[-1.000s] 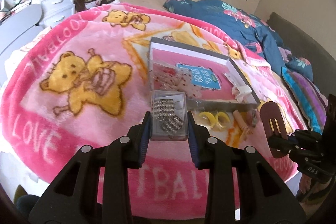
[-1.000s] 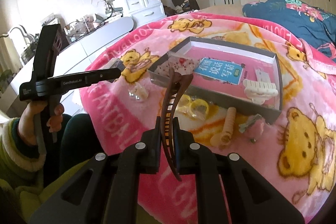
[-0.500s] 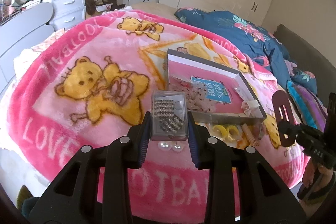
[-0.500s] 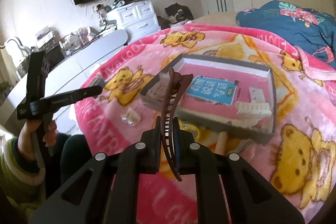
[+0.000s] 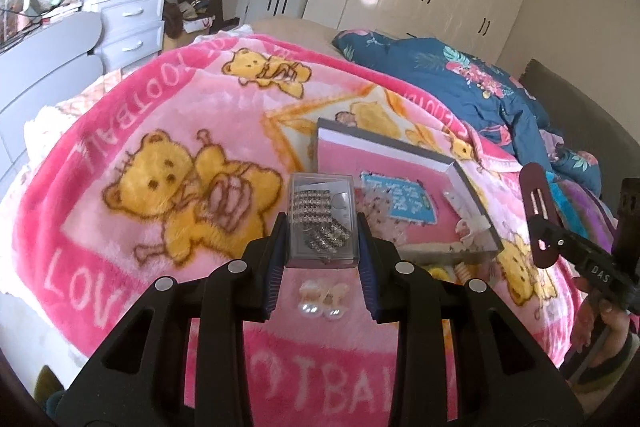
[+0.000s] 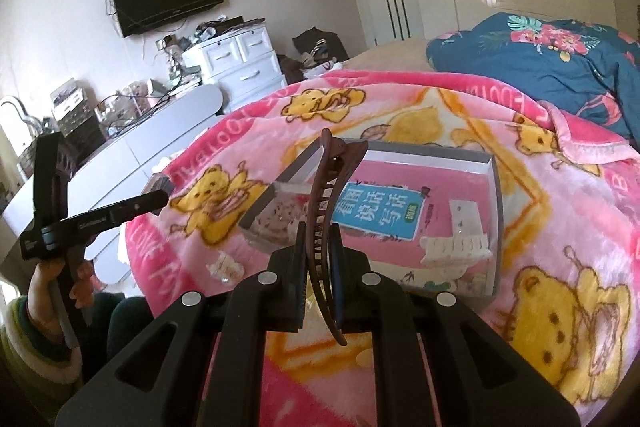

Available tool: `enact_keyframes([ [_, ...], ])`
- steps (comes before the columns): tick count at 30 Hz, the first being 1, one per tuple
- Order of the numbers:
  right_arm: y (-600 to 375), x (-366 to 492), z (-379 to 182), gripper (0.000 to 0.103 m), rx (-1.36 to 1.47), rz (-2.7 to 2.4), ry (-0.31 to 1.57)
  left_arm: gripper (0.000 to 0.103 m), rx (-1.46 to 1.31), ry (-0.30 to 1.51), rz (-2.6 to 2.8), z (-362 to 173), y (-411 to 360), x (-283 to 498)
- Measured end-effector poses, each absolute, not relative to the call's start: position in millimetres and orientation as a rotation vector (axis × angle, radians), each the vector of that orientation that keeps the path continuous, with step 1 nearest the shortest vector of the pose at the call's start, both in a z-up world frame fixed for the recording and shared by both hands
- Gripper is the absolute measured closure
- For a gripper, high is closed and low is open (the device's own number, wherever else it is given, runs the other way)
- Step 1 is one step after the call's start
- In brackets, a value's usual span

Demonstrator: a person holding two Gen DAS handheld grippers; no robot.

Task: Organize jewelry
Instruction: 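Lift the rhinestone card with the left tool while the right tool carries the claw clip over the tray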

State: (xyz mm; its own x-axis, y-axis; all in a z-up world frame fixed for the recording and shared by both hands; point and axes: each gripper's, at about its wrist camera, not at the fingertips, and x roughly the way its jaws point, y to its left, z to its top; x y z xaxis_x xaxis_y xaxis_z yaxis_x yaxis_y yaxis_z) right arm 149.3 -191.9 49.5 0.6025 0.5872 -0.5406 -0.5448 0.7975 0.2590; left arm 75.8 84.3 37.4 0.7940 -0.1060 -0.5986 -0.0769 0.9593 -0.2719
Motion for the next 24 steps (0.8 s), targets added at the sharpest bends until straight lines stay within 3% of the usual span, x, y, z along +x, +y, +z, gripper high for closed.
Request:
enact_keyframes([
  [24, -239, 203, 40, 0.094, 0.145, 0.476, 0.651, 0.078, -0.226, 0.680, -0.144, 39, 12, 159],
])
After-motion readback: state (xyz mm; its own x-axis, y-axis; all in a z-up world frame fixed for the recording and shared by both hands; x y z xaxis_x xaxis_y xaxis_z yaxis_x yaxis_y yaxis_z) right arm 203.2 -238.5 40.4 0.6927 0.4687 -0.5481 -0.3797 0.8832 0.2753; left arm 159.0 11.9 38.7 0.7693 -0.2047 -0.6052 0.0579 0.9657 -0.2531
